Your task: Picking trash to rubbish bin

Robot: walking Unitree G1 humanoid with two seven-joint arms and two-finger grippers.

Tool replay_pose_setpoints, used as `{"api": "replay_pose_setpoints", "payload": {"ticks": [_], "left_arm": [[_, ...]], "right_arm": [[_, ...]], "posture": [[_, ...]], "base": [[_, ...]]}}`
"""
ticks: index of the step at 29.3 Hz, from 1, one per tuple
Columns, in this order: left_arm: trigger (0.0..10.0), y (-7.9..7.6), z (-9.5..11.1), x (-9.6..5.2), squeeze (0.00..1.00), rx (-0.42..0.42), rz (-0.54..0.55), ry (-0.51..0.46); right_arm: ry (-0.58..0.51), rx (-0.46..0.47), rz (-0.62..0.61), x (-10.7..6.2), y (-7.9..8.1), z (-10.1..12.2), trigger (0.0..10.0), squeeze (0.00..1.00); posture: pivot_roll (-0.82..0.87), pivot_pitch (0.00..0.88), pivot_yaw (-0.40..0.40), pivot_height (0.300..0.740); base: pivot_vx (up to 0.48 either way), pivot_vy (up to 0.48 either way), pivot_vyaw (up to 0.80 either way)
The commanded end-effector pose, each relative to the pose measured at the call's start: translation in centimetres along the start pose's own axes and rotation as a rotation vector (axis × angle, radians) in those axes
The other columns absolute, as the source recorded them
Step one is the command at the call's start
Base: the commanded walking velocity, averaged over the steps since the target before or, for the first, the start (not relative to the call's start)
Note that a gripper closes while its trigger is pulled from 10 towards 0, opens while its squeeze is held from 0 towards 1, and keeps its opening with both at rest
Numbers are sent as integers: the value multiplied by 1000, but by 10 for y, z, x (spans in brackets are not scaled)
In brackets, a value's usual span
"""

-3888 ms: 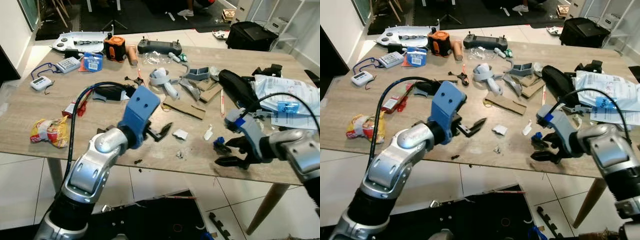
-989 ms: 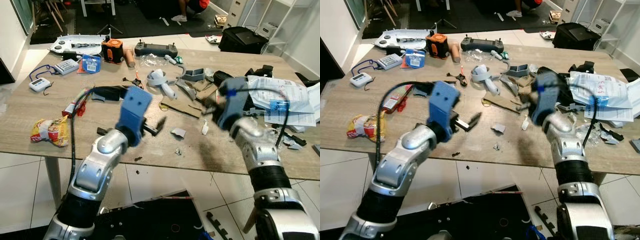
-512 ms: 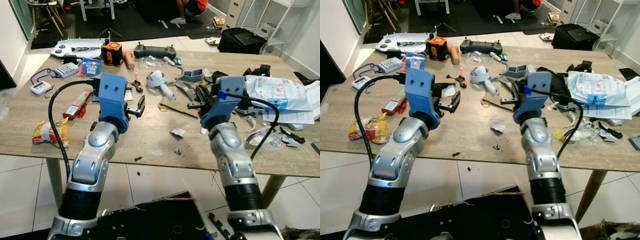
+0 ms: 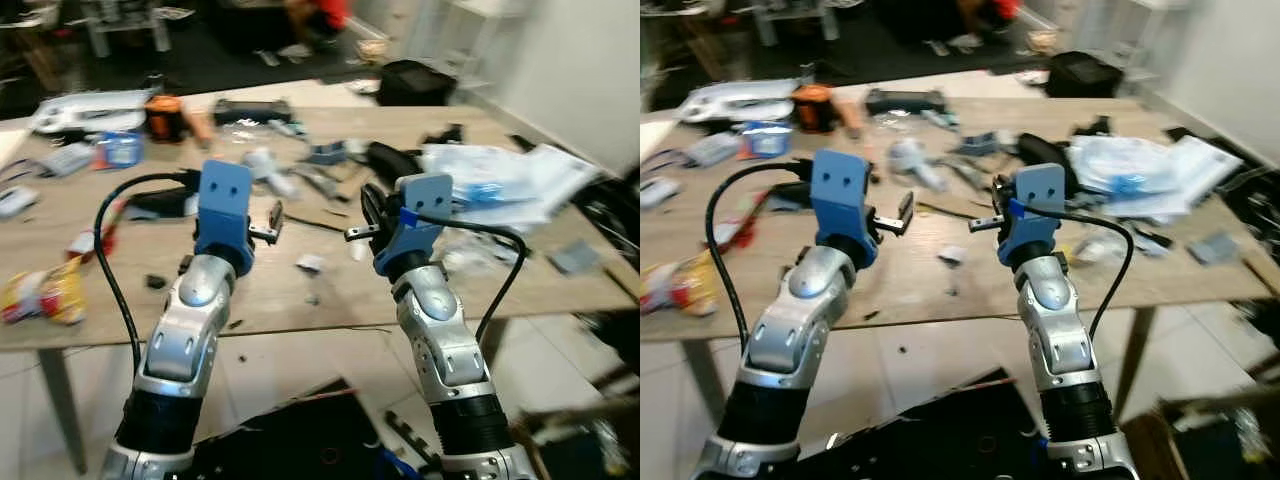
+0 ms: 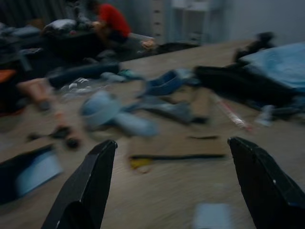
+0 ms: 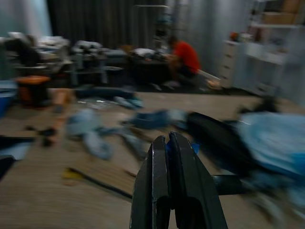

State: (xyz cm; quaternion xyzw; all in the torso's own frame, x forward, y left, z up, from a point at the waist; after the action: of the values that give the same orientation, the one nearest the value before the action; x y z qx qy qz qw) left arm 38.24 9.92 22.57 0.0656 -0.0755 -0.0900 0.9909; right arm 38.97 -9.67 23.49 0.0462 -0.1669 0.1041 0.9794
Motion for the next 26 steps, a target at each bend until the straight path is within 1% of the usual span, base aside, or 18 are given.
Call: {"api": "replay_pose_setpoints", "payload": {"ticks": [1, 3, 6, 11, 13, 22, 26], "left_arm": [[10000, 0, -4, -3, 0, 10, 6, 16], [10000, 0, -6, -3, 0, 13, 9, 21], [10000, -2, -7, -3, 0, 16, -1, 26], [10000, -2, -7, -4, 0, 20, -4, 30], [10000, -3, -5, -2, 0, 21, -12, 29], [10000, -6, -7, -2, 0, 36, -33, 31], [10000, -8, -12, -4, 0, 50, -31, 37]], "right_arm": [[34, 25, -39, 1, -7, -7, 10000, 0], [48, 33, -65, -1, -12, -10, 10000, 0], [59, 40, -80, -4, -16, -12, 10000, 0], [66, 45, -95, -6, -17, -13, 10000, 0], [67, 54, -115, -6, -20, -13, 10000, 0], [89, 65, -123, -8, -23, -14, 10000, 0], [108, 73, -127, -10, -23, -17, 10000, 0]], "posture": [[168, 117, -49, 740], [168, 117, -49, 740], [168, 118, -45, 740], [164, 112, -35, 740], [162, 121, -26, 740], [158, 124, -19, 740], [144, 115, -13, 740]], "base": [[0, 0, -800], [0, 0, -800], [0, 0, -800], [0, 0, -800], [0, 0, -800], [0, 0, -800], [0, 0, -800]]}}
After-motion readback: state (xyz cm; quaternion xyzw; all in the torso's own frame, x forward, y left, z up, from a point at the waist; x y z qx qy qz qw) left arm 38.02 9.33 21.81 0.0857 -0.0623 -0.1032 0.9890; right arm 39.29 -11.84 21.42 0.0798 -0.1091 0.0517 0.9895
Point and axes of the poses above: a point about 5 cm out from each wrist's last joint towards the gripper, its own x axis pointing out of the wrist towards the gripper, its own z axis along the axis of the wrist's last joint, y = z × x, the point moved 6 cm from there along x, pointing out of the wrist towards the gripper, and after that the axes turned 3 degrees about x, right-handed, at the moved point
